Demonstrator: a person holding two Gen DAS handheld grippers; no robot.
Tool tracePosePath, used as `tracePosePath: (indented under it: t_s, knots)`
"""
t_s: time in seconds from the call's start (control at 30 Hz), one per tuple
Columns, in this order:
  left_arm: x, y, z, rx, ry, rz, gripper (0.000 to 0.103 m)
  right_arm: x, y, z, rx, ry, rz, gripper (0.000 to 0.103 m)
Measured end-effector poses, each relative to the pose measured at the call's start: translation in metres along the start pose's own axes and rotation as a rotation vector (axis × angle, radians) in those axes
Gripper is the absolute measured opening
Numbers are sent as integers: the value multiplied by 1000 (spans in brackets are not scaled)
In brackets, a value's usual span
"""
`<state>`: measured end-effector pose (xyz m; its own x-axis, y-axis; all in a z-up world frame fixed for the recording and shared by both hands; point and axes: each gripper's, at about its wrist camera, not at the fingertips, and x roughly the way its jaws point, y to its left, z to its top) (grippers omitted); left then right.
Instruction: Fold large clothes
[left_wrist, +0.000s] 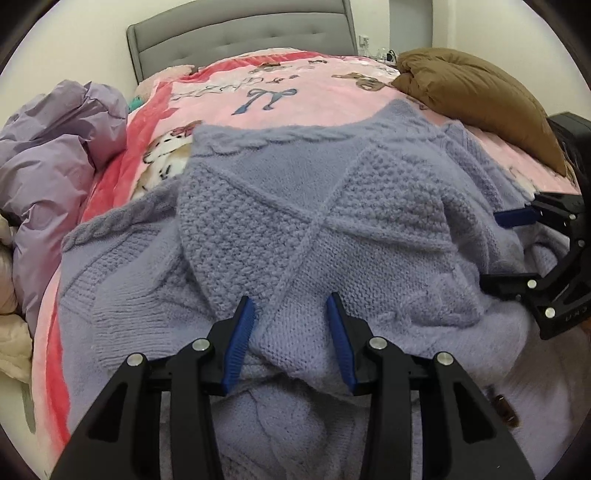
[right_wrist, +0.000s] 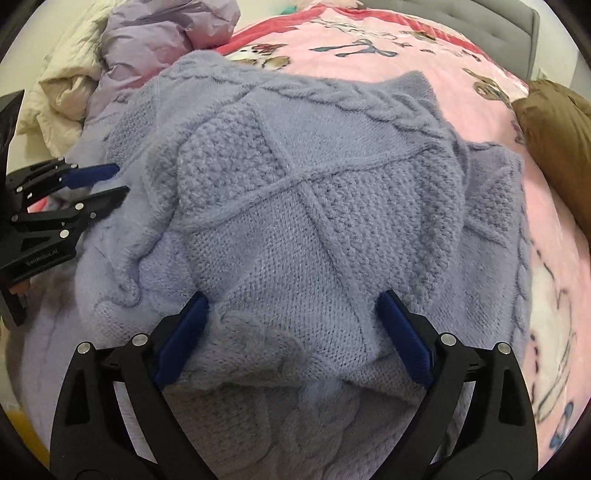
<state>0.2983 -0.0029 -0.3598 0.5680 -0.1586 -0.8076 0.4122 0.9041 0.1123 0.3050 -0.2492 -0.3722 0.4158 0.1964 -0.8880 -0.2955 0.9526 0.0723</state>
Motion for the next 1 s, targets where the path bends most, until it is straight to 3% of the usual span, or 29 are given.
tracePosePath:
  t_s: [0.13, 0.2, 0.3, 0.43, 0.53, 0.63, 0.87, 1.0]
  knots:
    - [-19, -6, 3, 4, -25, 9, 51, -18, 1, -1, 67, -5, -2, 89]
    - [-33, -11, 2, 7, -71, -4, 67, -32, 3, -3, 91, -50, 14, 89]
    - [-45, -29, -2, 69, -109, -10, 67, -45, 9, -9, 116, -92, 12, 89]
    - [-26, -47, -18, 135, -33, -14, 67, -28, 19, -20, 61, -27, 8, 89]
    - [-13, -45, -27, 115, -5, -14, 67, -13, 29, -25, -38, -9, -39, 95]
    - [-8, -44, -32, 125, -4, -18, 67, -3, 29, -26, -84, -1, -51, 96]
    - [-2, -44, -36, 147, -12, -25, 69, 6, 26, -26, -102, 10, -43, 96]
    - [-13, -47, -37, 188, -41, 11, 69, 3, 25, -23, -85, 22, -38, 96]
